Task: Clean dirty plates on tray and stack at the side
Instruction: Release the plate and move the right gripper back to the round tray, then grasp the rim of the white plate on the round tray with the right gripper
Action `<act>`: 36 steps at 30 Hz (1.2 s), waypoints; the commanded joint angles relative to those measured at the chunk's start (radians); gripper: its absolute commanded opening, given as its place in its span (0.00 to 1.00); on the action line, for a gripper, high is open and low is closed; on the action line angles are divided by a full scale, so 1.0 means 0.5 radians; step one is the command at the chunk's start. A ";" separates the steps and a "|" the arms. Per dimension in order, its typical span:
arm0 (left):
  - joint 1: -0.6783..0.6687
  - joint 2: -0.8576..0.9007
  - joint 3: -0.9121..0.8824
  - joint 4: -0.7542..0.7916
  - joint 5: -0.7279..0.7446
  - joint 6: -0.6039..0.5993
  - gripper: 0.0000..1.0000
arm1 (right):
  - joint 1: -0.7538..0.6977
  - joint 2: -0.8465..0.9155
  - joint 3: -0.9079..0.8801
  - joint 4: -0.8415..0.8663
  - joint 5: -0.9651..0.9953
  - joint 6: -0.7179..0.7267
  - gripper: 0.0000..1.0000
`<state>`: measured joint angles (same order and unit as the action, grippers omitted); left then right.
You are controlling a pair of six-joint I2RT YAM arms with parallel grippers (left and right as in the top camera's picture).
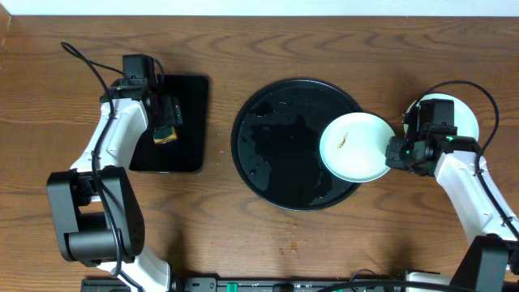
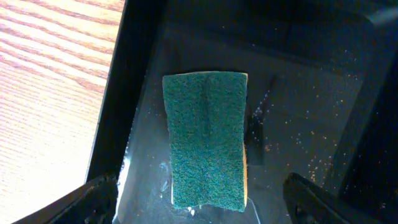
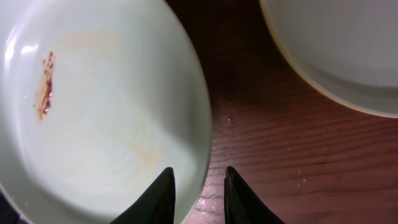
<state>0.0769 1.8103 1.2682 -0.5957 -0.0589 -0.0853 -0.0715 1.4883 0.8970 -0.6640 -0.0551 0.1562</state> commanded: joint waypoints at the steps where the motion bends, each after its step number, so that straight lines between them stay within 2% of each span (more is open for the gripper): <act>1: 0.005 0.013 -0.015 -0.004 -0.018 -0.005 0.85 | 0.015 0.016 -0.052 0.030 0.063 0.007 0.27; 6: 0.005 0.013 -0.015 -0.004 -0.018 -0.005 0.85 | 0.015 0.018 -0.105 0.073 0.063 0.007 0.33; 10: 0.005 0.013 -0.015 -0.004 -0.018 -0.005 0.85 | 0.015 0.018 -0.174 0.173 0.058 0.007 0.33; 16: 0.005 0.013 -0.015 -0.004 -0.018 -0.005 0.85 | 0.015 0.018 -0.188 0.217 -0.026 0.016 0.13; 19: 0.005 0.013 -0.015 -0.004 -0.018 -0.005 0.85 | 0.015 0.018 -0.188 0.258 -0.133 0.016 0.09; 21: 0.005 0.013 -0.015 -0.004 -0.018 -0.005 0.85 | 0.015 0.018 -0.188 0.299 -0.169 0.016 0.02; 30: 0.005 0.013 -0.015 -0.004 -0.019 -0.005 0.85 | 0.041 0.018 -0.155 0.615 -0.334 0.007 0.01; 36: 0.005 0.013 -0.015 -0.004 -0.018 -0.005 0.85 | 0.222 0.018 -0.143 0.895 -0.362 0.008 0.01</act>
<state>0.0769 1.8103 1.2682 -0.5953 -0.0593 -0.0856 -0.0185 1.4902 0.8089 -0.2558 -0.1974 0.1638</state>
